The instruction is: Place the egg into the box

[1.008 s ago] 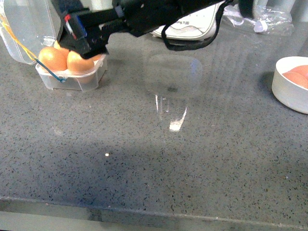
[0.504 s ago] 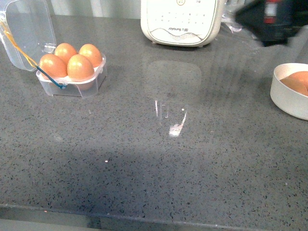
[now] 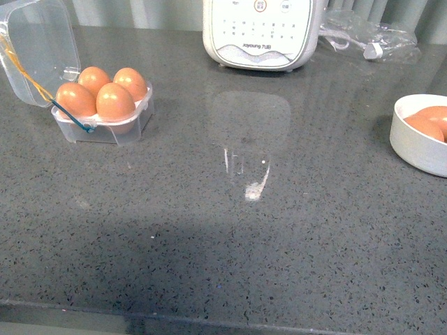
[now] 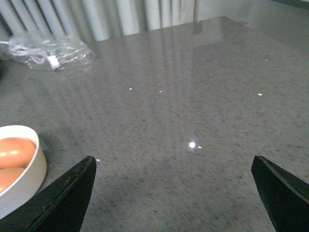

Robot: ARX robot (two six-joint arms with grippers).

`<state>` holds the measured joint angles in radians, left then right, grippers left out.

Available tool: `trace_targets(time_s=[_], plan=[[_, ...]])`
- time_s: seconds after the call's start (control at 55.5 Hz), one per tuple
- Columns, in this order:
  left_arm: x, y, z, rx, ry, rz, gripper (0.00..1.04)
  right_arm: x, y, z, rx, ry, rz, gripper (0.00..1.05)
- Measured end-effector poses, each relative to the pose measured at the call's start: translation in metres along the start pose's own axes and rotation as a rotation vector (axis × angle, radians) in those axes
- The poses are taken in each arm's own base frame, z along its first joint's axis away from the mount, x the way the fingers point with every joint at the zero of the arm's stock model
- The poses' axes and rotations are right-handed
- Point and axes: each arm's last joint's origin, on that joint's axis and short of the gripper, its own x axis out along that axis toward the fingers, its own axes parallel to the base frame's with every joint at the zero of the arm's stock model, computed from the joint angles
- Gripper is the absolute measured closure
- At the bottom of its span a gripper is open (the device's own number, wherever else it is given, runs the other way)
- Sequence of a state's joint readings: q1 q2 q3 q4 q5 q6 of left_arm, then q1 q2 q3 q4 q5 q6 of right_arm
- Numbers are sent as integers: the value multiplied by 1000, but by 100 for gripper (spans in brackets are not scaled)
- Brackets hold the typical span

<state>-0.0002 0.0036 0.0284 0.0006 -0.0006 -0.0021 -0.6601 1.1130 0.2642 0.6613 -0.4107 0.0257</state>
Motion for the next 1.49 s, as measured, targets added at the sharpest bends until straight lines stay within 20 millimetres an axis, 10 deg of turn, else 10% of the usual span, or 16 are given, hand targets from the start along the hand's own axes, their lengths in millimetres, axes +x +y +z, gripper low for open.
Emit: trace_targets(time_s=[0.558,1.495], plan=[[0,0,0,0,0,0,7,-62,60,-23,-112,-144,230,102],[0,0,0,0,0,0,7,-92,91,-39,-121,-160,248,102]])
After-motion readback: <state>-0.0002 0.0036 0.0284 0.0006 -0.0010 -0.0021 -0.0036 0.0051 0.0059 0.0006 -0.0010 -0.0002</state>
